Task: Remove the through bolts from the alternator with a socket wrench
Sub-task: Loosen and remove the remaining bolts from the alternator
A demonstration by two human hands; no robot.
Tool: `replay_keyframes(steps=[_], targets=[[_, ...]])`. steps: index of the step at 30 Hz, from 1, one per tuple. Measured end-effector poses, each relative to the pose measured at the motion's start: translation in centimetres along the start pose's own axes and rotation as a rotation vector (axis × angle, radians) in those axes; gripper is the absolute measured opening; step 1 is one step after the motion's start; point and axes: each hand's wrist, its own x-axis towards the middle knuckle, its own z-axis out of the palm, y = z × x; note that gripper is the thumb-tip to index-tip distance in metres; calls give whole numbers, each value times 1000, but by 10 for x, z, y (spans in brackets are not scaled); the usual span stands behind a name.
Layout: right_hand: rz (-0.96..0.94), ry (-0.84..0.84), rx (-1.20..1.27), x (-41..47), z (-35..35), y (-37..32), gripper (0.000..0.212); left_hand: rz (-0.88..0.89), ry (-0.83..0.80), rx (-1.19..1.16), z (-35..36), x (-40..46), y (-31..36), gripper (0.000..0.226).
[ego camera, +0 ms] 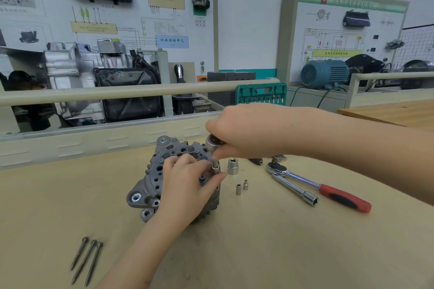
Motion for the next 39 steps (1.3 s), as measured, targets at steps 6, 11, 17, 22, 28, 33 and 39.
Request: replay_keyframes(steps=[6,11,17,22,28,33,39], targets=[[8,7,5,-2,2,-3,21,32,-66,-78,0,-1,-2,18],[-13,-13,22,1,6,-2,11,38,-85,-106,-3,-2,-4,15],[51,27,10,-6,-1,-2,42,24,43,62,1,-3,8,17],[37,13,30,-7,-2,-6,25,17,-58,-44,-1,-2,1,16],[-17,-19,52,-2,2,-4,12,-29,-37,-37,-2,1,1,21],[34,54,-63,-2,-3,-5,38,-50,0,21,2,-1,6,23],[-14,42,-52,1,-2,-3,24,29,-100,-13,-4,0,0,27]])
